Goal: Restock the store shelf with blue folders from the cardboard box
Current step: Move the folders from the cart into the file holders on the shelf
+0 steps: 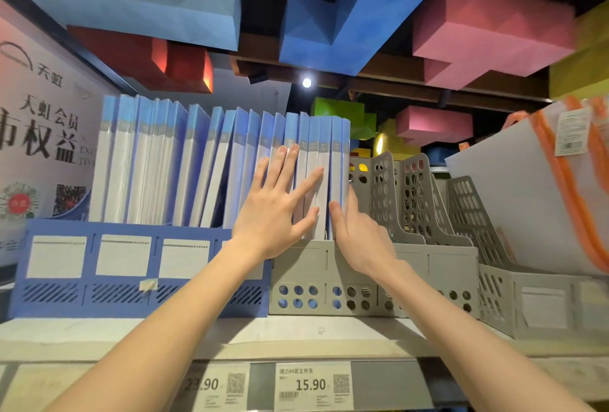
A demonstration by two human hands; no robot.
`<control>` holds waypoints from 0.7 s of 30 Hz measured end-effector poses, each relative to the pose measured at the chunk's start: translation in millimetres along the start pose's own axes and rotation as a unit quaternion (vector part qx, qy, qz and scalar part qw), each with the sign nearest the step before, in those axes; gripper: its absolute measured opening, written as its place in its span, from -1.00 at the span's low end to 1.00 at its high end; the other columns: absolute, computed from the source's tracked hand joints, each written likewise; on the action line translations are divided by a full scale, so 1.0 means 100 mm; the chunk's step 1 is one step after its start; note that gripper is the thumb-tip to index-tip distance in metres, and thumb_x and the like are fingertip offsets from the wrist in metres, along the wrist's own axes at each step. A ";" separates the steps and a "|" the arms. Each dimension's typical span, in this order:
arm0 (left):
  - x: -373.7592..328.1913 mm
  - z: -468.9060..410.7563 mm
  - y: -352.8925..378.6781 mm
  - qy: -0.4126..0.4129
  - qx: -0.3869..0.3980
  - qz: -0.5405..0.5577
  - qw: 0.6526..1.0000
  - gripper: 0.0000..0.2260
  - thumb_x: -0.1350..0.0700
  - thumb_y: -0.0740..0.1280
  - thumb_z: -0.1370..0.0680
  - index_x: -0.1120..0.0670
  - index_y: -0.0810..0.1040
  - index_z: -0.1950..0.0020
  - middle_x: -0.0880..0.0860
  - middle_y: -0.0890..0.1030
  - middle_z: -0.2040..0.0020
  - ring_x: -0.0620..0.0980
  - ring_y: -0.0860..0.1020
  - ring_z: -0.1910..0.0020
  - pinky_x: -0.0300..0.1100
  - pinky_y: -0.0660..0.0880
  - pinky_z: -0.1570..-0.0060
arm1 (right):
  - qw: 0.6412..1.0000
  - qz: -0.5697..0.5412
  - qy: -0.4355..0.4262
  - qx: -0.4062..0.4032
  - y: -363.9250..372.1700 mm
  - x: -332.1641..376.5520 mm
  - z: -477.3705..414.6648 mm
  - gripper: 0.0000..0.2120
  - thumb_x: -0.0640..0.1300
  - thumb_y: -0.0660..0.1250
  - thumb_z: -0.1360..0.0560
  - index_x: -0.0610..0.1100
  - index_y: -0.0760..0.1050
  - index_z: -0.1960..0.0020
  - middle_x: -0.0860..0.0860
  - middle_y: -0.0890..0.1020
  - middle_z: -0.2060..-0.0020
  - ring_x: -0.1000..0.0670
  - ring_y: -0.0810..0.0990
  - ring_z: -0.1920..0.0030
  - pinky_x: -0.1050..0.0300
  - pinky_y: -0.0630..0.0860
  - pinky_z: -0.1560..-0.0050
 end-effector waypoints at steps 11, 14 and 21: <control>-0.02 0.11 -0.03 -0.028 0.048 0.103 0.993 -0.41 -0.20 0.09 -0.66 -0.12 0.04 -0.66 0.12 -0.16 -0.67 0.09 -0.24 -0.63 0.15 -0.15 -0.60 | 0.992 0.047 0.030 0.113 -0.17 0.09 0.39 -0.34 0.20 -0.09 -0.68 -0.09 -0.22 -0.64 -0.15 0.29 -0.51 -0.16 0.28 -0.46 -0.17 0.29 -0.44; -0.12 0.21 -0.19 -0.066 0.107 0.196 0.973 -0.45 -0.14 0.18 -0.64 -0.11 0.19 -0.63 0.10 -0.12 -0.67 0.08 -0.18 -0.64 0.10 -0.19 -0.60 | 0.994 0.058 0.009 0.095 -0.37 0.17 0.61 -0.40 0.12 0.00 -0.70 -0.07 -0.06 -0.64 -0.09 0.34 -0.48 -0.10 0.32 -0.43 -0.07 0.29 -0.42; -0.29 0.65 -0.92 -0.123 0.118 0.230 0.958 -0.58 -0.03 0.28 -0.60 0.00 0.43 -0.46 0.11 0.20 -0.62 0.05 0.18 -0.60 0.05 0.21 -0.52 | 0.999 -0.014 -0.018 0.042 -0.76 0.51 1.18 -0.48 0.06 0.09 -0.69 -0.10 0.16 -0.59 -0.04 0.35 -0.50 -0.03 0.31 -0.48 0.00 0.24 -0.49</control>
Point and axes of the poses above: each hand's wrist, its own z-axis away from the middle knuckle, its own y-axis out of the palm, x = y × z, the point moved 8 cm from there along -z, towards the middle knuckle
